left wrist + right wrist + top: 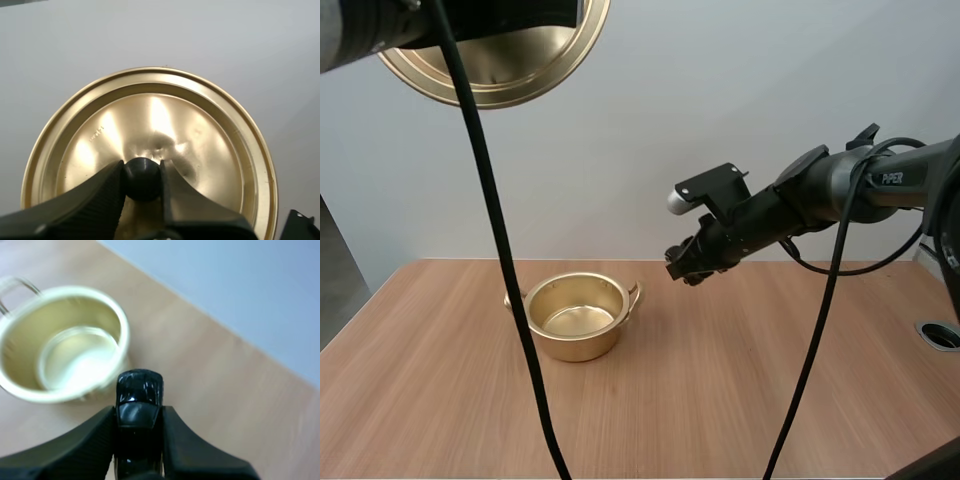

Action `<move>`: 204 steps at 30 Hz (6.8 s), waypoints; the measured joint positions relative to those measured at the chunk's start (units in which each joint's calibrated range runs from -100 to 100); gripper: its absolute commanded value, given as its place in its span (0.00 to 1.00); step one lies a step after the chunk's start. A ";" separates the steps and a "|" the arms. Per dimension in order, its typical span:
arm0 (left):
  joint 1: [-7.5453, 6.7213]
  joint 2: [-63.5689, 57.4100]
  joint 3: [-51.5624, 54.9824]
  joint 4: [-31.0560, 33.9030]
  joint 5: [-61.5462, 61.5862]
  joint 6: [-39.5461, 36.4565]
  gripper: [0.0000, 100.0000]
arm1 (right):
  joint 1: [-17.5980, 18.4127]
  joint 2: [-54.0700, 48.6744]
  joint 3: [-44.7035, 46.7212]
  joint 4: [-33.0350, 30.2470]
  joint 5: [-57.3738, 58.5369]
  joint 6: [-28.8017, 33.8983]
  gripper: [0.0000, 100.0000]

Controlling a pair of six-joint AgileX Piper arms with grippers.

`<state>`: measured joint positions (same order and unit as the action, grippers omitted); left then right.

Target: Open the pot, put the car inside, and close it

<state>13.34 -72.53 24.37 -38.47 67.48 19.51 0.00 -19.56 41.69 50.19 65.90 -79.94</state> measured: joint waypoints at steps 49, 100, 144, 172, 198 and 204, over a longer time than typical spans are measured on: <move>1.92 -4.39 0.00 -1.64 1.56 2.41 0.00 | 19.36 18.13 -0.76 13.07 -38.25 -7.23 0.29; -11.14 57.12 19.57 4.32 -9.87 29.30 0.00 | -13.25 -53.91 12.82 -12.71 -10.34 26.66 0.00; -11.14 68.77 16.84 4.42 -9.45 28.02 0.71 | -13.78 -53.91 12.82 -12.38 -10.49 26.66 0.00; -9.81 32.21 16.72 -20.09 6.14 32.03 0.97 | -11.90 -44.29 12.94 -11.22 -15.91 15.40 0.00; -13.25 -17.83 33.58 15.74 -12.81 -6.48 0.97 | -11.90 -37.70 27.89 24.61 -19.10 -18.34 0.00; -13.34 -25.80 45.79 26.06 -28.75 -15.48 0.97 | -11.90 -37.70 29.45 26.24 -22.76 -19.27 0.00</move>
<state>0.00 -98.34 70.16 -12.41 38.73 4.03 -11.90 -57.26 71.14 76.43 43.14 -99.21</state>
